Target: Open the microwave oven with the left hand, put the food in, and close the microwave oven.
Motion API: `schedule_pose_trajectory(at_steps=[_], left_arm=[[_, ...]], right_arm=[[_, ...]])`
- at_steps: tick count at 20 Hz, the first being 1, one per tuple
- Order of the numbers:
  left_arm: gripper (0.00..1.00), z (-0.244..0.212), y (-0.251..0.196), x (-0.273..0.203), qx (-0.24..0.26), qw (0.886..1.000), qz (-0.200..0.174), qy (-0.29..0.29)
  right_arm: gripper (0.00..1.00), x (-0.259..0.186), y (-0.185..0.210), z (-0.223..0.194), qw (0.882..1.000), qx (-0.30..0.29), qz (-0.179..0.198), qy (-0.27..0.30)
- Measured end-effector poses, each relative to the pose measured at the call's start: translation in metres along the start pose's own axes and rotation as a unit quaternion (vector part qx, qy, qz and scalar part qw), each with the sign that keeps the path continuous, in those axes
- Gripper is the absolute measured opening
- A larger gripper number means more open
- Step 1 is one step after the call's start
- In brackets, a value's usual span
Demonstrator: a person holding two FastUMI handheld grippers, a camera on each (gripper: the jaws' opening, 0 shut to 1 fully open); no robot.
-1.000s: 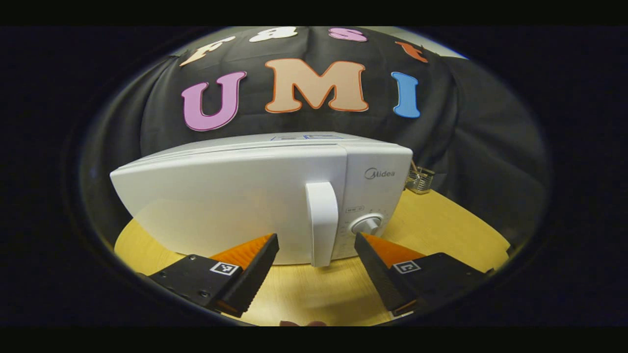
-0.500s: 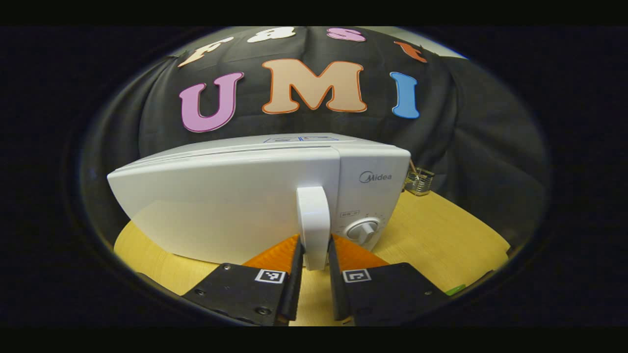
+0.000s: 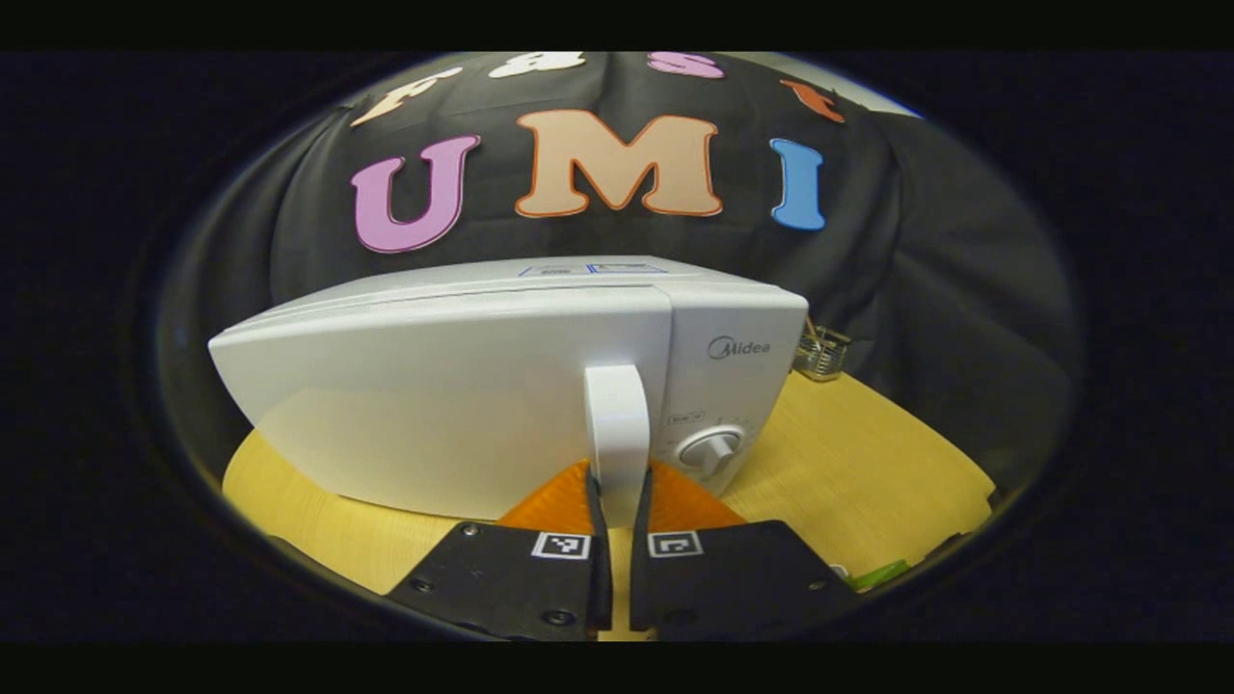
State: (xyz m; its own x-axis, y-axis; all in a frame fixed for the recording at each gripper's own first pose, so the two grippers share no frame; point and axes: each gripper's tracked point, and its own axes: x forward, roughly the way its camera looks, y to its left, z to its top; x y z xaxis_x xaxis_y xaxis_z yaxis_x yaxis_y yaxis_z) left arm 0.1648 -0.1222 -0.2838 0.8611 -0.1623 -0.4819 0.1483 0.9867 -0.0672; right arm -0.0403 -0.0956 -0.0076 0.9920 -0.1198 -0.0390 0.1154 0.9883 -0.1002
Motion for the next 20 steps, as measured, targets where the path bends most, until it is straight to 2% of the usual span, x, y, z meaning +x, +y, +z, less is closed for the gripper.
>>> schedule_pose_trajectory(at_steps=[1,3,7,15,20], left_arm=[[0.08,-0.01,-0.001,-0.013,-0.014,1.0,0.002,0.009],[0.08,-0.005,-0.001,-0.029,-0.002,1.0,-0.003,-0.022],[0.07,-0.028,0.004,-0.055,-0.014,1.0,-0.013,0.002],[0.07,-0.057,0.029,-0.125,-0.004,0.999,-0.032,-0.002],[0.08,-0.076,0.055,-0.162,-0.012,1.0,-0.016,0.007]], right_arm=[[0.97,0.0,0.002,0.001,1.0,-0.003,0.002,-0.002],[0.96,0.001,0.005,0.002,1.0,-0.005,0.005,-0.007],[0.97,0.007,0.024,-0.002,0.999,0.01,0.03,-0.003],[0.97,0.006,0.06,-0.002,0.997,0.027,0.072,-0.008],[0.97,0.003,0.088,0.005,0.993,0.051,0.101,-0.019]])
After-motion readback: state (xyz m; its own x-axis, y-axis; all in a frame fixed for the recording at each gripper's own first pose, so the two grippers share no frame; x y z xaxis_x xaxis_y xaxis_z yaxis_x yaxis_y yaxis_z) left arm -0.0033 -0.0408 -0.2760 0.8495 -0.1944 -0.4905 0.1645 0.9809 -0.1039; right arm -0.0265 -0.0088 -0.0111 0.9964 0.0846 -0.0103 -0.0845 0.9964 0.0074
